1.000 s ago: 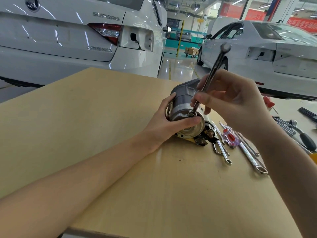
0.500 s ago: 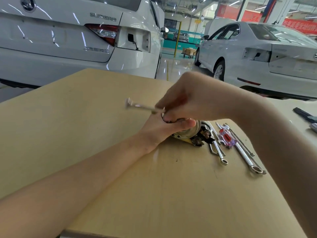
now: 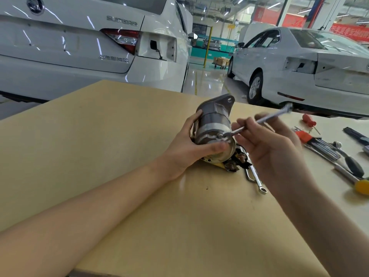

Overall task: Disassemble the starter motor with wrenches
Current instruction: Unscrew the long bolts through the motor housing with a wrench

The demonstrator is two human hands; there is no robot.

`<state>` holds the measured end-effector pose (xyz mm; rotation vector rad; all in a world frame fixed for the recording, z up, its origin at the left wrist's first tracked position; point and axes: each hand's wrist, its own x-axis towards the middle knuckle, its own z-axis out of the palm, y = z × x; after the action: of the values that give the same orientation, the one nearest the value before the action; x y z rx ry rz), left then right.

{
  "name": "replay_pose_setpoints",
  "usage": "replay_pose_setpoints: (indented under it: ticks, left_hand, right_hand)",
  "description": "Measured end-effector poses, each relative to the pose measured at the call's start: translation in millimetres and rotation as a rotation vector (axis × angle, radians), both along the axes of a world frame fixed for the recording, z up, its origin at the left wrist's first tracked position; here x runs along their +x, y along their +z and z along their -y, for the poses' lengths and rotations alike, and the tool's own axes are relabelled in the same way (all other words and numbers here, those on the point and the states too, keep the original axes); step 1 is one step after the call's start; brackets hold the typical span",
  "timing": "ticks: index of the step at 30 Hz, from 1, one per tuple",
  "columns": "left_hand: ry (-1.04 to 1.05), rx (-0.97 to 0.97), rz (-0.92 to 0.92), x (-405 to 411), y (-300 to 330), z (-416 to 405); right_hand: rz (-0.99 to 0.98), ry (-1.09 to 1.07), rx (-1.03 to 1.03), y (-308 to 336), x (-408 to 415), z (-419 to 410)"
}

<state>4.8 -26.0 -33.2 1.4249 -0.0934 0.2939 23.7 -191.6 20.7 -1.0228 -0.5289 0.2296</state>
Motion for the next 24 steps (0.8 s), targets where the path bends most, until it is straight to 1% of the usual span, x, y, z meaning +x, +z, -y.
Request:
replay_pose_setpoints:
  ticks: [2, 6, 17, 19, 21, 24]
  left_hand:
    - [-0.005, -0.018, -0.012, 0, 0, 0]
    - [0.008, -0.024, -0.012, -1, 1, 1]
    - [0.006, -0.032, -0.022, 2, -1, 0]
    - [0.000, -0.028, -0.015, 4, -2, -2]
    - [-0.011, -0.027, -0.011, 5, -4, -3]
    - [-0.013, -0.028, -0.005, 5, -4, -4]
  right_hand:
    - [-0.079, -0.043, 0.056, -8, 0, 1]
    - [-0.127, -0.069, 0.100, -16, -1, -3]
    - [-0.119, -0.115, 0.119, -15, -3, -1]
    - [-0.043, -0.132, 0.086, -12, -5, 0]
    - [0.100, -0.209, -0.016, -8, -9, -1]
    - [0.470, -0.339, -0.283, 10, -11, -4]
